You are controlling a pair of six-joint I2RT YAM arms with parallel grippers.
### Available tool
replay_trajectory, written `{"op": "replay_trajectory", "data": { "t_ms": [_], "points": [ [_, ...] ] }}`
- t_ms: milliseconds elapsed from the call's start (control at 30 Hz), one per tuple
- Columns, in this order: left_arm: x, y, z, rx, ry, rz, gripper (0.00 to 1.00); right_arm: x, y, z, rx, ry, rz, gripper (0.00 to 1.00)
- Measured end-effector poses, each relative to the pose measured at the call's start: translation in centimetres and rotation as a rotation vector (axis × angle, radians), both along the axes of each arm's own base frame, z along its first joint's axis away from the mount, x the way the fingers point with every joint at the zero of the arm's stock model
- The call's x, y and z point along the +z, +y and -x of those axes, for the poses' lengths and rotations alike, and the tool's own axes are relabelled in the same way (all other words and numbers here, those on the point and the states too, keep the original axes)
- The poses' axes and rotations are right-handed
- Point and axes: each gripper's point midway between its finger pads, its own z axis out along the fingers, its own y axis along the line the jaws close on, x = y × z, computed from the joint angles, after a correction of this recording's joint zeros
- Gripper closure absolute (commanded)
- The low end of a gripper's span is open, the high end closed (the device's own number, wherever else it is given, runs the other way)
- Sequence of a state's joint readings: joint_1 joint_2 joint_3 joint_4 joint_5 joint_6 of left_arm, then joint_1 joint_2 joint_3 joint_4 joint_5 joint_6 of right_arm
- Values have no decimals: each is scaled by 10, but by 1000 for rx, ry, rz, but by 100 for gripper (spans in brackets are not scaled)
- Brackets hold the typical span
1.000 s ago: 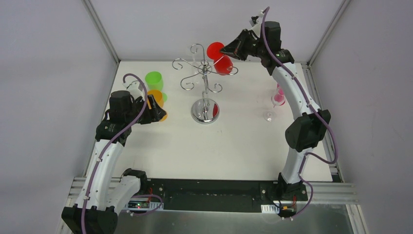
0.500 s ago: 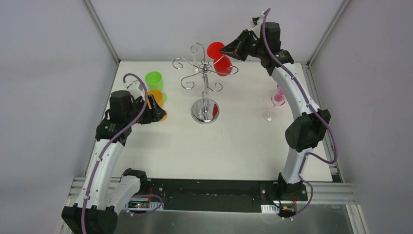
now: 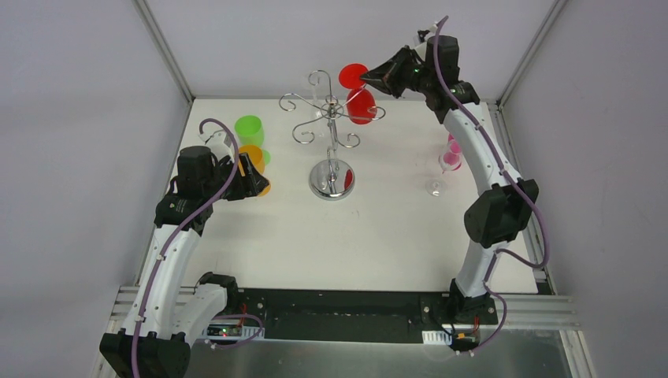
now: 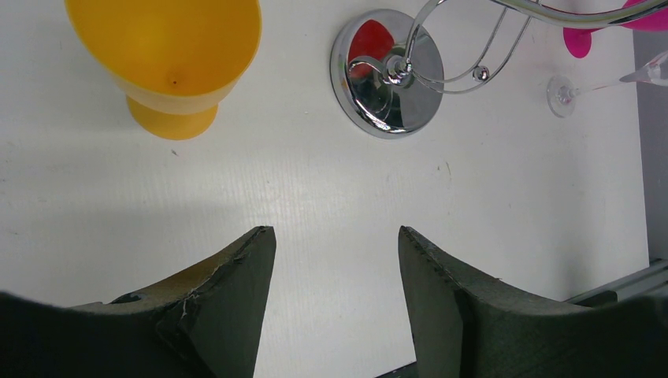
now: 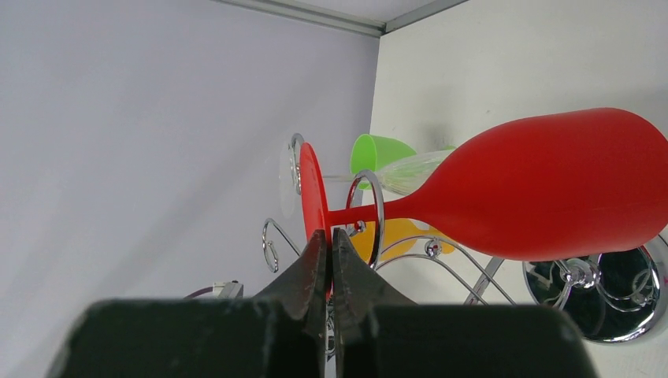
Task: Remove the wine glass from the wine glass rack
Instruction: Pick up the wine glass from the wine rack.
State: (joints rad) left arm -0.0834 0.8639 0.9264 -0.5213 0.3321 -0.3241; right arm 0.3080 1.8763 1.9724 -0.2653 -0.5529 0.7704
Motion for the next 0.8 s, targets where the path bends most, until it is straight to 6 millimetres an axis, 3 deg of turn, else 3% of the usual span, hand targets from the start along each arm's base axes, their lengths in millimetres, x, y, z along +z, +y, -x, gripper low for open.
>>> {"op": "replay_trajectory", "data": {
  "t_ms": [300, 800],
  "points": [
    [0, 0, 0, 0, 0, 0, 40, 14, -17, -2, -71, -6, -16, 100],
    [0, 0, 0, 0, 0, 0, 40, -5, -20, 0, -65, 47, -12, 100]
  ]
}}
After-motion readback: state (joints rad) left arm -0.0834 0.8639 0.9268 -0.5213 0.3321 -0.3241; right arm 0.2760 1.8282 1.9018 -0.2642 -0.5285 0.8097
